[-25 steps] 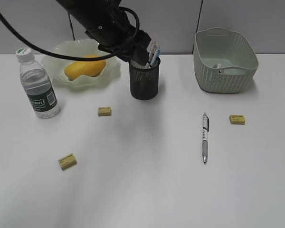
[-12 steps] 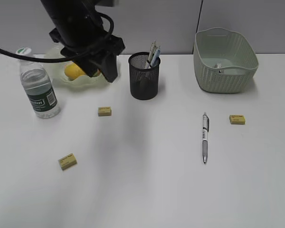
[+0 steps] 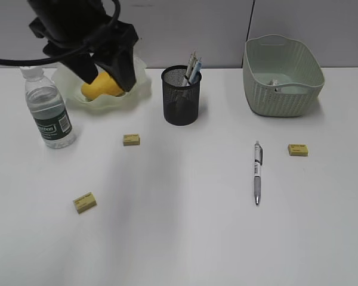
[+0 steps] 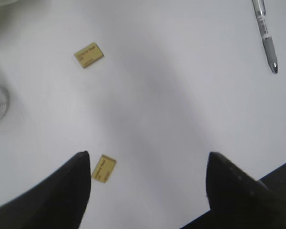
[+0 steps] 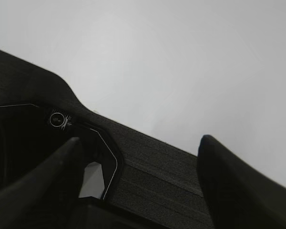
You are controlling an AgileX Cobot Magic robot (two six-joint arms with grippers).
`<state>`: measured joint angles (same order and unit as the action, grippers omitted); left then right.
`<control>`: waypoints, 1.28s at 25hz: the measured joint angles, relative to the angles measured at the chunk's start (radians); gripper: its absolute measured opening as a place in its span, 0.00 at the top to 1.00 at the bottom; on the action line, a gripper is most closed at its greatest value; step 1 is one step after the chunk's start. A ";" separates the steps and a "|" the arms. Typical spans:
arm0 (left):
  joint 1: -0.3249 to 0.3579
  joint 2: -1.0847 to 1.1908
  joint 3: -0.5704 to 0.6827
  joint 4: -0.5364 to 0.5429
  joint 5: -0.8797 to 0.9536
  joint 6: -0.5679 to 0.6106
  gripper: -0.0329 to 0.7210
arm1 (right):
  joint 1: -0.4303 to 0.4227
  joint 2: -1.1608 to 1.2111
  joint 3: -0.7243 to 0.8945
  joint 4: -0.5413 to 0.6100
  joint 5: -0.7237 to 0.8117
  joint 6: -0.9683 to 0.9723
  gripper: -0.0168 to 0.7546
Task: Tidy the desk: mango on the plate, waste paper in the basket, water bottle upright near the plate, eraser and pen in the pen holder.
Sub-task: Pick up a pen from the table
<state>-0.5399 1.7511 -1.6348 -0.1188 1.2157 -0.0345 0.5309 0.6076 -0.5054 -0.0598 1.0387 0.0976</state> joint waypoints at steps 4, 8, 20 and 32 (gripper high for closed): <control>0.000 -0.104 0.110 0.001 0.000 -0.003 0.20 | 0.000 0.000 0.000 0.000 0.000 0.000 0.22; 0.000 -0.238 0.248 0.001 -0.007 -0.003 0.20 | 0.000 0.000 0.000 0.000 0.000 0.000 0.22; 0.000 -0.713 0.695 0.009 -0.197 -0.003 0.20 | 0.000 0.000 0.000 0.000 0.000 0.000 0.22; 0.000 -1.206 0.999 0.012 -0.204 -0.003 0.20 | 0.000 0.000 0.000 0.001 0.000 0.000 0.22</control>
<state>-0.5399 0.5449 -0.6357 -0.1072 1.0115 -0.0372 0.5309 0.6076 -0.5054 -0.0589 1.0387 0.0976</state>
